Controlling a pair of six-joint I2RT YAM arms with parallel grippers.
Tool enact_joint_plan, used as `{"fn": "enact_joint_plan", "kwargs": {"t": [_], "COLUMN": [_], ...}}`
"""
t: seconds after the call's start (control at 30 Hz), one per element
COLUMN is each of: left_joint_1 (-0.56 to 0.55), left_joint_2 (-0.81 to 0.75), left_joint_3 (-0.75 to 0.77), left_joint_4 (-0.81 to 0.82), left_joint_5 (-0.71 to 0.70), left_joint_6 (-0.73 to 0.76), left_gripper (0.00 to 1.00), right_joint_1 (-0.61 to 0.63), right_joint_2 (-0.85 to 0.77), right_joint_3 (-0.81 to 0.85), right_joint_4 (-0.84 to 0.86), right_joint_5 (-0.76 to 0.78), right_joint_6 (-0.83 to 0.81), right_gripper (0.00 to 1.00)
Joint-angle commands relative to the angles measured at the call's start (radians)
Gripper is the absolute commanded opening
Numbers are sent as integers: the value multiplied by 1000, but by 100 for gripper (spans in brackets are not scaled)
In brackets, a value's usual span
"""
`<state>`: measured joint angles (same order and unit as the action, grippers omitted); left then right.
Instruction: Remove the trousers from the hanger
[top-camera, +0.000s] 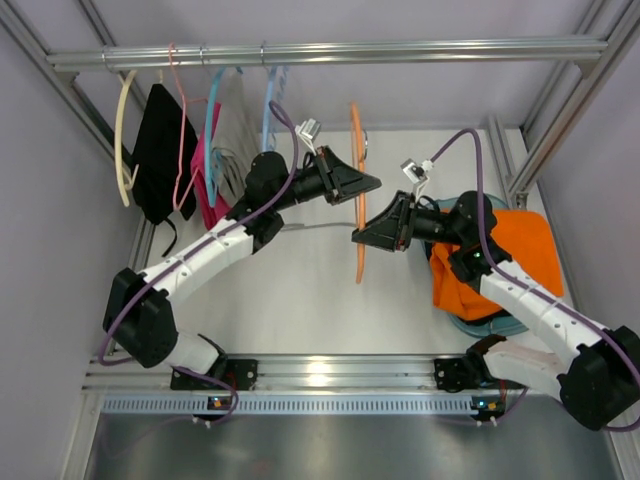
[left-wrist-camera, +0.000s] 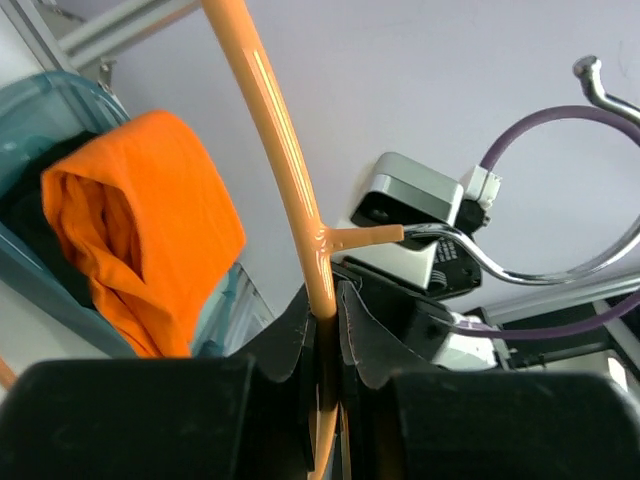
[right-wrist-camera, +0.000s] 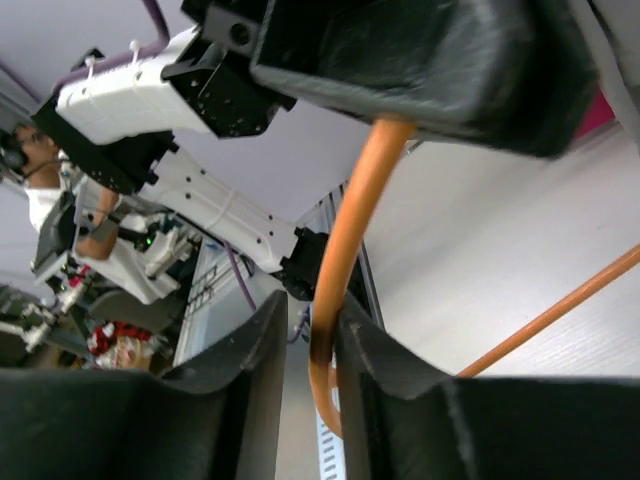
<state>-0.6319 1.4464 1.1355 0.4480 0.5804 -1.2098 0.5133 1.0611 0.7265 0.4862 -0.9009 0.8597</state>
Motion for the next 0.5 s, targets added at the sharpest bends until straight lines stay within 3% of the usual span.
{"fn": "enact_joint_plan", "kwargs": {"t": [0.0, 0.03, 0.07, 0.13, 0.23, 0.27, 0.33, 0.47], "left_joint_1": [-3, -3, -3, -2, -2, -2, 3, 24], "left_joint_2": [6, 6, 6, 6, -6, -11, -29, -72], "left_joint_3": [56, 58, 59, 58, 49, 46, 27, -3], "left_joint_4": [100, 100, 100, 100, 95, 87, 72, 25], "left_joint_5": [-17, -17, -19, -16, 4, 16, 22, 27], "left_joint_6": [-5, -2, 0, 7, 22, 29, 53, 131], "left_gripper": [0, 0, 0, 2, 29, 43, 52, 97], "right_joint_1": [28, 27, 27, 27, 19, 13, 5, -1], "right_joint_2": [-7, -7, -9, -15, -13, -13, -13, -7], "right_joint_3": [21, 21, 22, 25, 27, 31, 39, 59], "right_joint_4": [92, 92, 94, 95, 135, 144, 152, 167], "right_joint_5": [-41, -46, -47, -38, -32, -30, -29, -32], "right_joint_6": [-13, -13, -13, 5, 54, 65, 85, 119], "right_gripper": [22, 14, 1, 0, 0, 0, 0, 0]}}
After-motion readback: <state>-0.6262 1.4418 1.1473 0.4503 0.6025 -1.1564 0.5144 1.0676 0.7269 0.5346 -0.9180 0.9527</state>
